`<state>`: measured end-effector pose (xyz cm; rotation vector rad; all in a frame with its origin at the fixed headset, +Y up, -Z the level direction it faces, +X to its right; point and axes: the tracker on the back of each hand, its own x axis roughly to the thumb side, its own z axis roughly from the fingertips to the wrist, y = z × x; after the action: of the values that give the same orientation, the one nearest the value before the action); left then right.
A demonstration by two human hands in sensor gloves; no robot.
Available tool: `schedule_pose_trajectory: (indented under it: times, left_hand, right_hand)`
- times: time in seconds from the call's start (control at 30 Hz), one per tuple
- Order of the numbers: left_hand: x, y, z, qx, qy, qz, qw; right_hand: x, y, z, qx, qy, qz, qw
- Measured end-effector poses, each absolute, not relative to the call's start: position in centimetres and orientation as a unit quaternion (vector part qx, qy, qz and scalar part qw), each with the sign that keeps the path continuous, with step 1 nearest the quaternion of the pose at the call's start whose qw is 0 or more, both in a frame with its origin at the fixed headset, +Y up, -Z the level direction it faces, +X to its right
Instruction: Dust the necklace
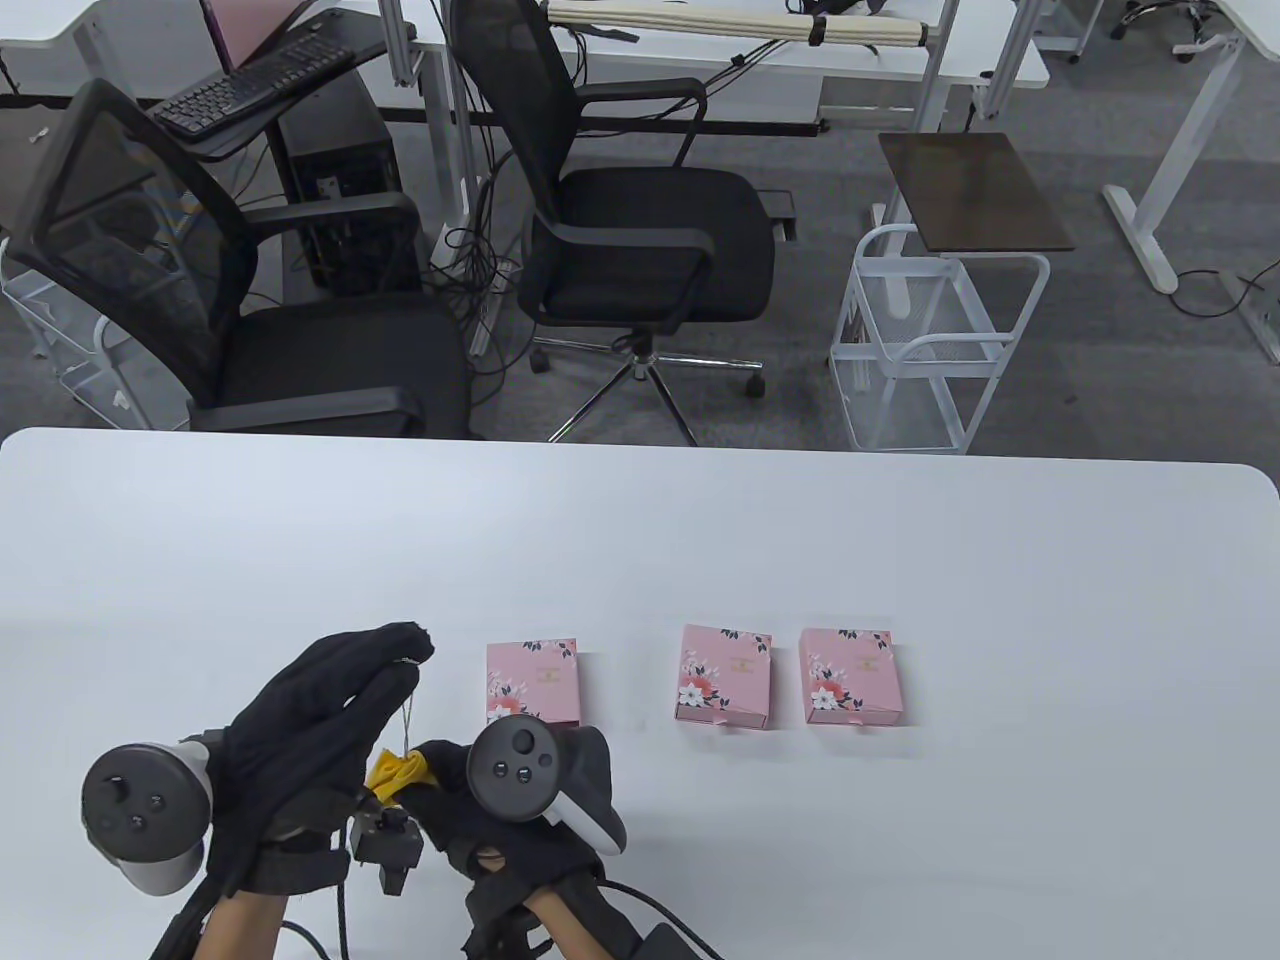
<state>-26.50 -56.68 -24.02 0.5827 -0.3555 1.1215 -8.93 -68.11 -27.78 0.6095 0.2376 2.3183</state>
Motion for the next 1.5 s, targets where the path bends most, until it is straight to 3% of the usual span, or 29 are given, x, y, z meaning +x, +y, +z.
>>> schedule_pose_trajectory:
  times: [0.87, 1.23, 1.33, 1.5]
  left_hand:
    - [-28.3, -56.6, -24.1, 0.277, -0.145, 0.563, 0.765]
    - [-29.0, -56.5, -23.9, 0.297, -0.134, 0.582, 0.745]
    - [-29.4, -56.4, -23.8, 0.292, -0.135, 0.599, 0.733]
    - [-29.9, -56.5, -23.9, 0.290, -0.125, 0.597, 0.737]
  right_hand:
    - [-9.8, -68.9, -27.5, 0.234, 0.109, 0.932, 0.253]
    - [-10.6, -69.4, -27.3, 0.247, 0.158, 0.934, 0.205]
    - [-10.7, -69.3, -27.2, 0.251, 0.131, 0.944, 0.168]
    - [-10.1, -68.4, -27.3, 0.239, 0.148, 0.947, 0.157]
